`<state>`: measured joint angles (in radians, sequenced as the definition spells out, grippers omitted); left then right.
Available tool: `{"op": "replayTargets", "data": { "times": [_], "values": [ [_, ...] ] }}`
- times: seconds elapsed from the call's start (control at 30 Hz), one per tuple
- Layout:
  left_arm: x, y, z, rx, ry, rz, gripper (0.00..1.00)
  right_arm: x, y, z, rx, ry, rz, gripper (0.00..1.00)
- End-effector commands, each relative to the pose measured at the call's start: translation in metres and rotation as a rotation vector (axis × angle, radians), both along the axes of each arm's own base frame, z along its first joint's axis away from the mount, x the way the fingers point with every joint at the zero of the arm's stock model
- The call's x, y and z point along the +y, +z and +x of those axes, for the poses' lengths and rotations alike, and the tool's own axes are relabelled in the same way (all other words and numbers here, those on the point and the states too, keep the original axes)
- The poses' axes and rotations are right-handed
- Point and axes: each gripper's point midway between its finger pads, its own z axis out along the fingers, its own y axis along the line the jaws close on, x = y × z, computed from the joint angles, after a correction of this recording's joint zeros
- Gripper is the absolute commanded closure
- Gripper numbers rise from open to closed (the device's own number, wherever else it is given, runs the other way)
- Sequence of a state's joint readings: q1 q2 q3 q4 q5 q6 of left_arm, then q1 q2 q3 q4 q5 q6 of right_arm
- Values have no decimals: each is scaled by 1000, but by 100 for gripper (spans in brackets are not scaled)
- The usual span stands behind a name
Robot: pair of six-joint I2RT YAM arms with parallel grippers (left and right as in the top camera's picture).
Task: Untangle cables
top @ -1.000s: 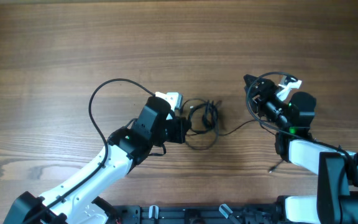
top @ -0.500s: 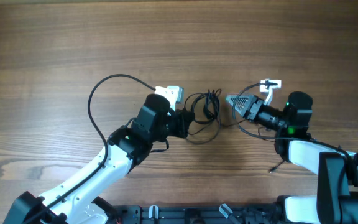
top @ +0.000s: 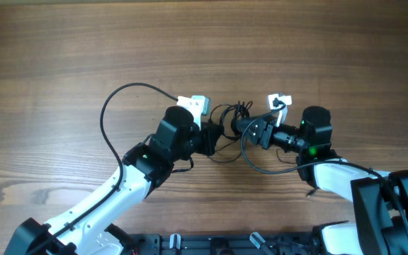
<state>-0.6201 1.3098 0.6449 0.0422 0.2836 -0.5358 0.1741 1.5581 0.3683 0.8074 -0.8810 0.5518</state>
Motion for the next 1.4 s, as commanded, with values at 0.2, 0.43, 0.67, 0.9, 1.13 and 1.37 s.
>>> {"op": "replayTargets", "data": {
  "times": [0.2,0.43,0.67,0.9,1.13,1.37],
  "values": [
    [-2,-1,-4,0,-21,-3,96,14,-11,-12,-86,71,-102,58],
    [-6,1,-8,11,-47,-23,96,23,-26,-6,-90,-10,-210,81],
    [3,-10,-6,-15,-44,63,96,31,22,-18,-25,76,28,95],
    [13,-44,-11,54,-38,166,96,-20,90,-2,-42,28,254,95],
    [2,-48,-18,86,-99,124,96,-44,92,25,-24,-162,284,95],
    [-10,-47,-30,79,-151,127,96,-94,48,68,-120,-521,4,95]
  ]
}}
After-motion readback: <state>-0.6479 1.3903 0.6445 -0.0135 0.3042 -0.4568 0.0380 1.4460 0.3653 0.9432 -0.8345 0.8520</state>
